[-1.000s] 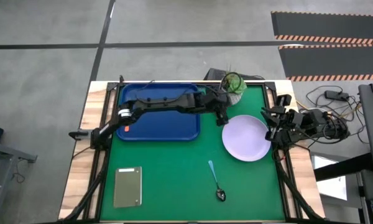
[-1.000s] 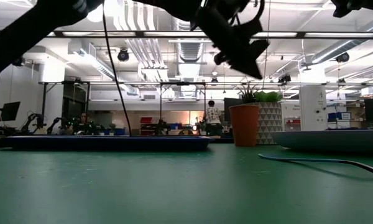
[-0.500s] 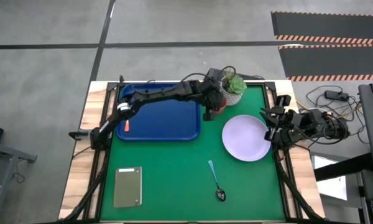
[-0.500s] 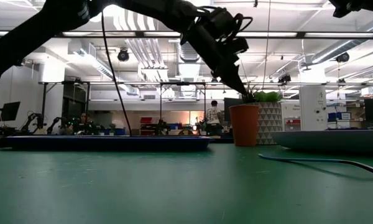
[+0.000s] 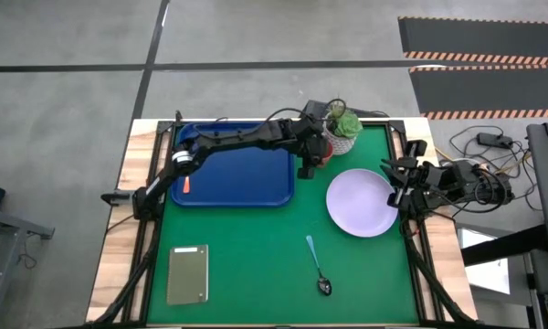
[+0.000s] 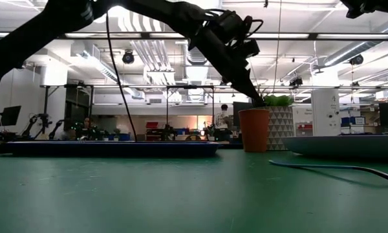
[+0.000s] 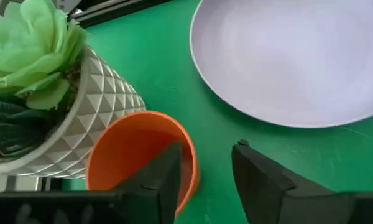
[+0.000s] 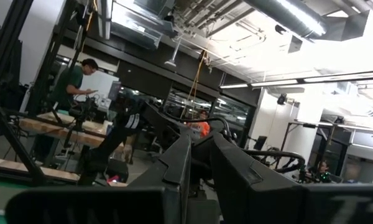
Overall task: Pick and place plate/cup/fork/spoon on tray
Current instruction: Put the orange cup on the top right of the blue tray
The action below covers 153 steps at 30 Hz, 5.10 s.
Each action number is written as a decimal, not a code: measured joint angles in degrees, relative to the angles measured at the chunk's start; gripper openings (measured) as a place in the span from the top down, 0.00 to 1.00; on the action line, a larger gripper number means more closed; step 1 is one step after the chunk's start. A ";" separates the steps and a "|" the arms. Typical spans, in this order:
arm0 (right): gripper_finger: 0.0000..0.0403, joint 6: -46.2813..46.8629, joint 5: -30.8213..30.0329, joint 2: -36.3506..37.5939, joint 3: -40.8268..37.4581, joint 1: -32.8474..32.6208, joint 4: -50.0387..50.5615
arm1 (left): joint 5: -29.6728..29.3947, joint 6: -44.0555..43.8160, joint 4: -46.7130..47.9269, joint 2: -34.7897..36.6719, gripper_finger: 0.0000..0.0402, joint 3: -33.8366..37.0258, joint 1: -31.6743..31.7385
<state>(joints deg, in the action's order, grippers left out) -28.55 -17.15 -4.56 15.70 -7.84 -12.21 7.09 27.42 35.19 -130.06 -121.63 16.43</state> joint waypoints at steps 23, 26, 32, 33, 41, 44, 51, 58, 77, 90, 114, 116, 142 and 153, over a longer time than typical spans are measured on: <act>0.87 0.00 -0.02 0.00 0.00 -0.02 -0.02 | -0.14 0.24 -8.27 -0.03 0.67 8.21 0.00; 0.87 0.00 -0.02 0.00 0.00 0.00 0.00 | -0.22 0.01 -7.93 -0.07 0.67 8.48 0.00; 0.87 0.00 -1.02 0.00 0.00 0.00 0.00 | -0.40 0.00 -8.13 -0.11 0.69 8.40 0.01; 0.87 0.00 -1.00 0.00 0.00 0.00 0.00 | -0.45 0.00 -8.10 -0.11 0.70 8.40 0.00; 0.87 0.00 -0.98 0.00 0.00 0.00 0.00 | -0.50 0.00 -8.18 -0.11 0.84 8.40 0.00; 0.87 0.00 -0.98 0.00 0.00 -0.01 0.00 | -0.50 -0.01 -8.21 -0.11 0.89 8.40 0.00; 0.87 0.00 -0.98 0.00 0.00 0.00 0.02 | -0.50 0.00 -8.19 -0.11 0.98 8.32 0.00; 0.87 0.00 -0.96 0.00 0.00 -0.02 0.13 | -0.50 -0.02 -8.01 1.22 0.99 8.29 -0.29; 0.87 0.00 -0.92 0.00 -0.02 -0.02 0.77 | -6.19 -1.39 0.91 10.66 0.99 8.19 -1.21; 0.87 0.00 -0.94 0.00 -0.02 -0.02 1.50 | -14.31 -8.67 6.38 11.08 0.99 8.75 3.14; 0.87 0.02 -0.94 0.00 -0.02 -0.02 2.40 | -30.16 -39.13 2.56 12.15 0.99 19.06 5.59; 0.87 0.02 -0.94 0.00 -0.02 0.00 2.40 | -30.16 -39.13 0.87 12.15 0.99 19.99 5.59; 0.87 0.02 -0.94 0.00 -0.02 0.00 2.51 | -34.66 -42.10 -5.93 12.11 0.99 25.34 5.51; 0.87 0.01 -0.94 0.00 -0.02 -0.01 2.52 | -34.66 -42.07 -6.65 12.04 0.99 25.38 5.50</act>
<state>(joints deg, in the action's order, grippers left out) -28.54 -18.09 -4.56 15.68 -7.85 -9.69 -27.57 -14.65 28.53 -118.02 -96.25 21.93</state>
